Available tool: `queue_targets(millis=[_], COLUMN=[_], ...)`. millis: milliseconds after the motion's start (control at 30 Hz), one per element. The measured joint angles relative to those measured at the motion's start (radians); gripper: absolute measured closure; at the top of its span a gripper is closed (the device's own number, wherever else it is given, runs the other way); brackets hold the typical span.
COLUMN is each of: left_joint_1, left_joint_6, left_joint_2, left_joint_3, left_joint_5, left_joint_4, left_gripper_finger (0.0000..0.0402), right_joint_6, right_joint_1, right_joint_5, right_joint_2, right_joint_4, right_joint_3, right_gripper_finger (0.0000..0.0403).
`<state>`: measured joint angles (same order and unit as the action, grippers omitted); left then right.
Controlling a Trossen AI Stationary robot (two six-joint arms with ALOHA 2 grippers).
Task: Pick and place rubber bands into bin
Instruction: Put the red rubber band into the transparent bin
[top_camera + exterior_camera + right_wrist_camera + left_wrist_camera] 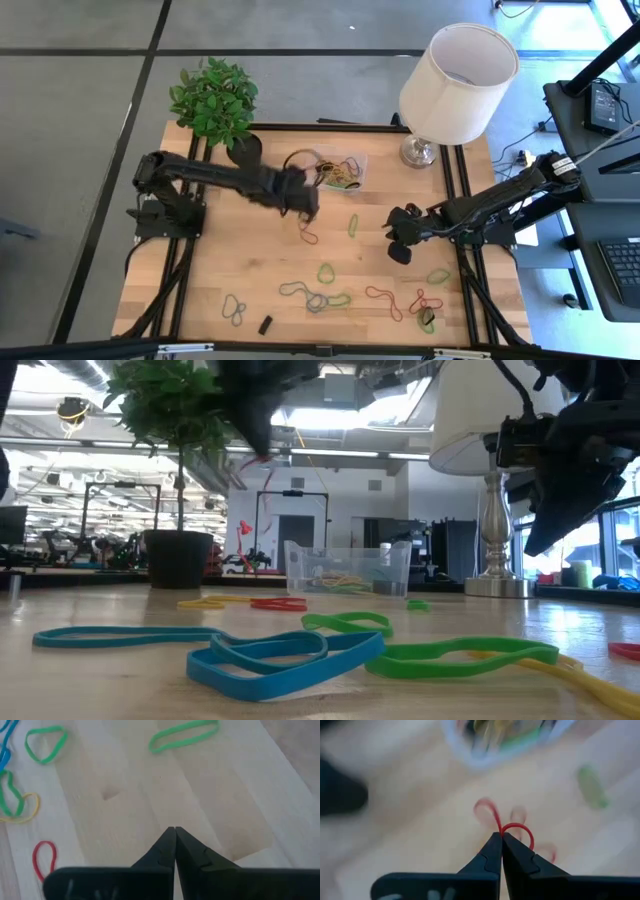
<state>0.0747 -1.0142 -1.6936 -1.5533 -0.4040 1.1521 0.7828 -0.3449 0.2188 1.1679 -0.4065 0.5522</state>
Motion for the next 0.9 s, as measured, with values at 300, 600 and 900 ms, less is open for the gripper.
queue_targets(millis=[300, 600, 900], left_joint_1=[-0.220, -0.359, -0.427], left_joint_6=[0.609, 0.903, 0.976], left_joint_2=[-0.016, -0.189, -0.391], left_joint_3=[-0.101, -0.104, -0.102], left_joint_5=[0.046, 0.291, 0.378], left_joint_4=[-0.299, -0.529, -0.534], left_gripper_finger=[0.0399, 0.0400, 0.0400], right_joint_6=[0.129, 0.289, 0.420], right_joint_1=[0.050, 0.099, 0.118], right_joint_5=[0.017, 0.047, 0.088], right_joint_2=[0.000, 0.003, 0.004], right_joint_4=[0.007, 0.049, 0.099], right_joint_3=[0.000, 0.000, 0.000], right_gripper_finger=[0.0391, 0.0391, 0.0391])
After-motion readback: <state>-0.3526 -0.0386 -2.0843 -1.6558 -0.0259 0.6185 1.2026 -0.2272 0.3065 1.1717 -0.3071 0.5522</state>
